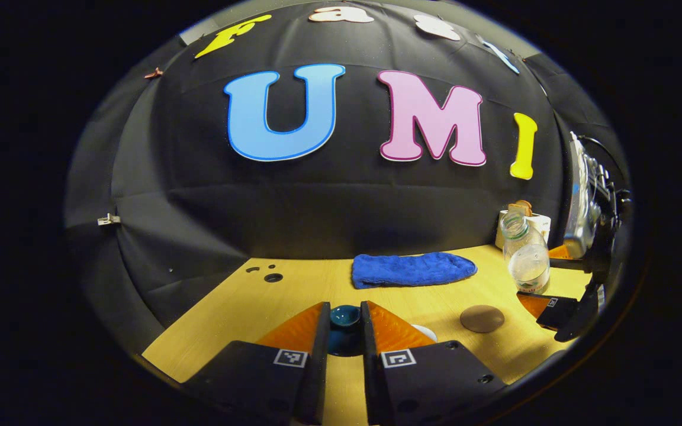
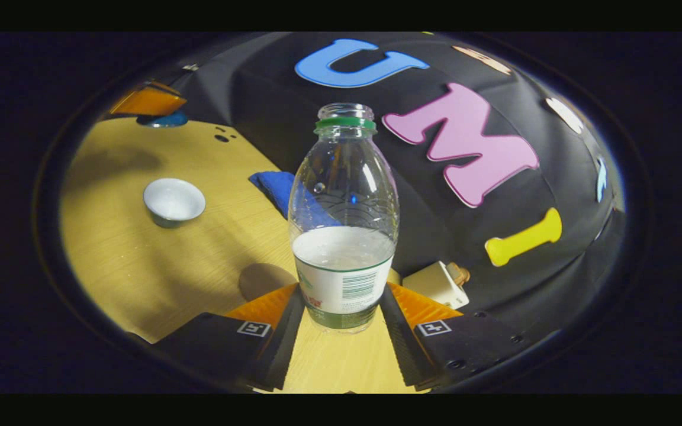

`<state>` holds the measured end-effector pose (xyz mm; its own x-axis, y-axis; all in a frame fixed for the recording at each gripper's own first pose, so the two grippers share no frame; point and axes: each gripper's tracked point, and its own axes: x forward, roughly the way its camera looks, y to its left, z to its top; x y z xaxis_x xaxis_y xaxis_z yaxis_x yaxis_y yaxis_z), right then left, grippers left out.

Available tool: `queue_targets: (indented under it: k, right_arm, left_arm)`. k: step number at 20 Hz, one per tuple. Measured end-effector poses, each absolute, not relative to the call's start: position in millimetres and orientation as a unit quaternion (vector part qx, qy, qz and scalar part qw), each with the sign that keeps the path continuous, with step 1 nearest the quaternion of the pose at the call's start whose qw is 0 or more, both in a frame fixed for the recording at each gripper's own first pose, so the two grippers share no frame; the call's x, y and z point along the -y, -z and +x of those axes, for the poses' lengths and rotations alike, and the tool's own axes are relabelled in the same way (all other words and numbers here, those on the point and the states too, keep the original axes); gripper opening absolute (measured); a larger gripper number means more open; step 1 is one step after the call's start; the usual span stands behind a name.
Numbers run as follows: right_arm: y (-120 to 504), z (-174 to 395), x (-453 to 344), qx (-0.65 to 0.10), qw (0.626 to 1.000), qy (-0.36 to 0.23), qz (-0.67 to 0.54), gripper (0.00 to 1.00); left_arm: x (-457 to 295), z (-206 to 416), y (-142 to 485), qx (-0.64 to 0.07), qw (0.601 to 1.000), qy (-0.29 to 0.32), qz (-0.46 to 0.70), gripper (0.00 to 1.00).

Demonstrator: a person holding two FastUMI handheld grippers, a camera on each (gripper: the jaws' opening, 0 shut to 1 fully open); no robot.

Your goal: Open the teacup lid with one hand, grasp the water bottle and pour water into the teacup with the other hand; after pouring, place the water bottle on the coaster and then close the teacup lid.

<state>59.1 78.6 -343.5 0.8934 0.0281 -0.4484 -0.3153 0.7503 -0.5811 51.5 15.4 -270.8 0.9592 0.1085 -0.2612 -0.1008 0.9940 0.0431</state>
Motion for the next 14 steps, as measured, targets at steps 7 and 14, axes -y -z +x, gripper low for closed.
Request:
queue_targets:
  k: [7,14]
  right_arm:
    - [346,82,-86,-0.185,0.844,-0.106,-0.493,0.74]
    - [371,86,-96,-0.186,0.803,-0.128,-0.551,0.74]
  left_arm:
    - [-34,40,272,-0.14,0.987,-0.074,0.012,0.31]
    - [-40,33,277,-0.144,0.986,-0.084,0.003,0.31]
